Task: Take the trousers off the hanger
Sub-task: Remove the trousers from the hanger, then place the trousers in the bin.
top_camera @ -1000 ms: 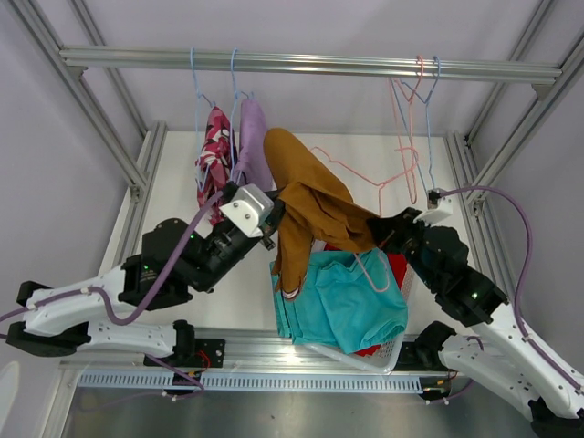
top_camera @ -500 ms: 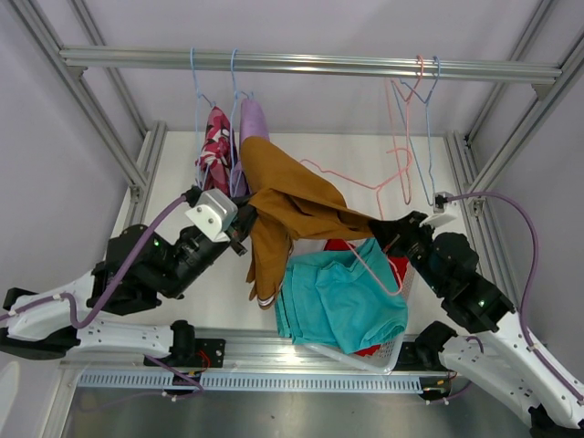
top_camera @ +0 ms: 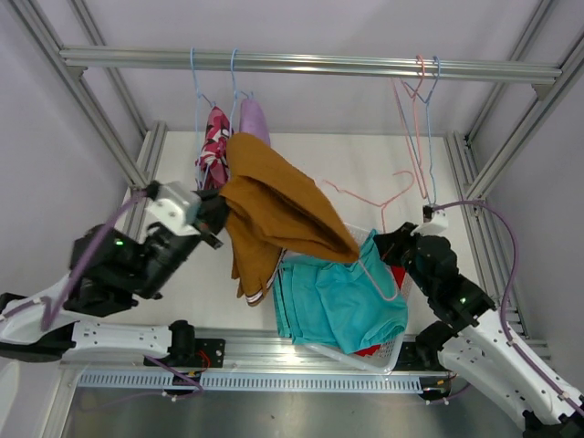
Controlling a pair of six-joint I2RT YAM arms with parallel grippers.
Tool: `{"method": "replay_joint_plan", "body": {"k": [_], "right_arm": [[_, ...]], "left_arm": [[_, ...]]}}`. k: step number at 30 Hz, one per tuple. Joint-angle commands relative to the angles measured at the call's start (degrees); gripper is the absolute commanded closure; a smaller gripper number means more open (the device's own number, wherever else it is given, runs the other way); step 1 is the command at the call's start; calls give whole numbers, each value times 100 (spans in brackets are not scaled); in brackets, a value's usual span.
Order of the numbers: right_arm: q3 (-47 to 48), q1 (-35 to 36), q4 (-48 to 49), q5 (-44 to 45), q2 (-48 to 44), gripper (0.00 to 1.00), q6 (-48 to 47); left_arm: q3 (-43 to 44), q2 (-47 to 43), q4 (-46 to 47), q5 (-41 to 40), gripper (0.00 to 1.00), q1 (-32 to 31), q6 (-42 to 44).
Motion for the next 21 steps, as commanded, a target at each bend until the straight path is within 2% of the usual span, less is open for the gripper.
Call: {"method": "replay_joint_plan", "body": {"k": [1,12,21], "right_arm": [[-191,-225,-237,264,-60,100,-258],[-131,-454,-219,-123,-139,100,-424],[1354,-586,-816,-44,142,100,-881]], "left_arm": [[638,-504,1474,-225,100,-16,333],[357,-540,1289,-181,100,-16,158],[-20,-461,885,205,99,-16,-439]]}}
